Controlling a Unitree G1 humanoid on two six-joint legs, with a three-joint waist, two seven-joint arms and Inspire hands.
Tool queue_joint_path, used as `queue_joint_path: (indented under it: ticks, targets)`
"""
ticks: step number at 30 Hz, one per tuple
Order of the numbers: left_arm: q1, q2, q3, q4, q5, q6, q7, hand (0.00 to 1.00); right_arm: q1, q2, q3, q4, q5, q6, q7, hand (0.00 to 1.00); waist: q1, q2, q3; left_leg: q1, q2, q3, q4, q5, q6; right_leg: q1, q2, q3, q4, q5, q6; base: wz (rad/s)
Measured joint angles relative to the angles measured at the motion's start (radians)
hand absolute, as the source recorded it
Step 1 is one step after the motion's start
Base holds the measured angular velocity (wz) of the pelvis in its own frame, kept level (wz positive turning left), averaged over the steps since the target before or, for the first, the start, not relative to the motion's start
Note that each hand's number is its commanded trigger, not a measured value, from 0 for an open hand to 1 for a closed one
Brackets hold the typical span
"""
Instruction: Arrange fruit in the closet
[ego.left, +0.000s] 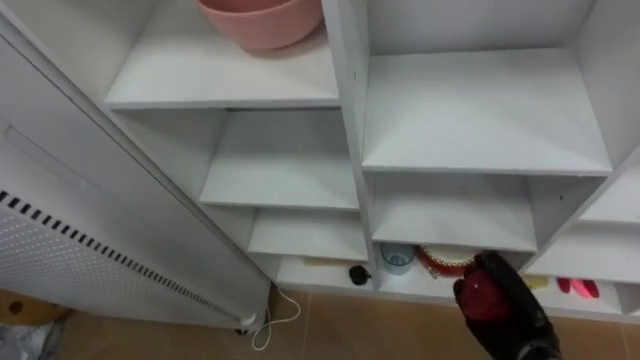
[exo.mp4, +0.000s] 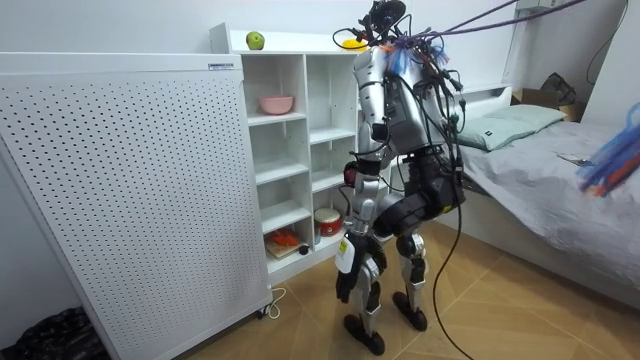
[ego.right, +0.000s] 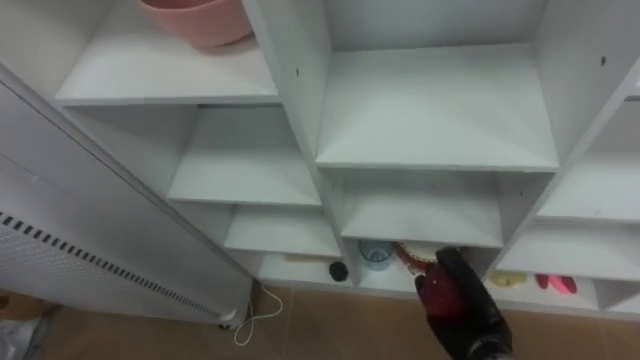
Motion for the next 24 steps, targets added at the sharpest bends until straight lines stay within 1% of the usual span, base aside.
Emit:
queue_joint_path:
  ticks: [2,5,9,10,11,13,19,22,24]
  targets:
    - [0.001,0.003,0.000,0.000,0.000,0.000,0.000,0.00,-0.018,-0.027,-0.013,-0.001,0.001,-0.003,0.000,1.00,0.005,0.001,-0.0005,-0.024,-0.002,0.000,0.040,-0.012,0.002,-0.022,-0.008,0.001,0.038,-0.012,0.000,0.04]
    - [0.002,0.006,0.001,-0.004,-0.001,0.000,0.000,0.00,-0.052,-0.044,-0.020,-0.011,0.024,-0.018,0.000,1.00,0.006,0.000,-0.0016,-0.054,-0.001,0.003,0.075,-0.020,0.004,-0.051,-0.014,0.004,0.069,-0.016,-0.003,0.00]
    - [0.006,0.009,0.001,-0.022,0.000,0.000,-0.001,0.00,-0.086,-0.058,-0.030,-0.024,0.038,-0.020,0.000,1.00,0.004,0.000,-0.0026,-0.070,-0.001,0.002,0.094,-0.021,0.006,-0.063,-0.016,0.003,0.083,-0.016,-0.003,0.00]
    - [0.012,0.010,0.002,-0.028,0.000,0.000,-0.001,0.00,-0.093,-0.059,-0.036,-0.024,0.040,-0.020,0.000,0.58,0.004,-0.001,-0.0061,-0.070,0.000,0.002,0.098,-0.021,0.007,-0.061,-0.016,0.002,0.084,-0.016,-0.003,0.00]
    - [0.018,0.010,0.002,-0.031,0.000,0.000,-0.001,0.00,-0.098,-0.059,-0.040,-0.025,0.041,-0.020,0.000,0.00,0.004,-0.001,-0.0112,-0.070,0.000,0.002,0.101,-0.023,0.008,-0.059,-0.016,0.002,0.086,-0.016,-0.003,0.00]
    - [0.026,0.011,0.002,-0.031,-0.001,0.000,-0.001,0.00,-0.103,-0.059,-0.049,-0.025,0.041,-0.020,0.000,0.00,0.004,-0.001,-0.0180,-0.068,0.000,0.002,0.103,-0.023,0.009,-0.055,-0.017,0.000,0.085,-0.015,-0.002,0.00]
    - [0.049,0.020,-0.007,-0.036,-0.001,0.000,-0.001,0.00,-0.110,-0.059,-0.061,-0.027,0.072,-0.021,0.000,0.00,0.005,0.000,-0.0195,-0.064,0.001,0.000,0.106,-0.022,0.009,-0.047,-0.017,-0.004,0.085,-0.015,-0.001,0.01]
    - [0.076,0.031,-0.009,-0.062,-0.001,0.000,-0.002,0.00,-0.113,-0.059,-0.074,-0.027,0.076,-0.024,-0.011,0.00,0.004,0.001,-0.0197,-0.064,0.003,0.000,0.107,-0.022,0.009,-0.046,-0.017,-0.004,0.085,-0.015,-0.001,0.00]
    - [0.080,0.038,-0.009,-0.062,-0.001,0.000,-0.002,0.00,-0.117,-0.059,-0.090,-0.027,0.076,-0.027,-0.018,0.00,0.004,0.001,-0.0197,-0.064,0.003,0.000,0.106,-0.022,0.009,-0.046,-0.017,-0.005,0.086,-0.015,-0.001,0.00]
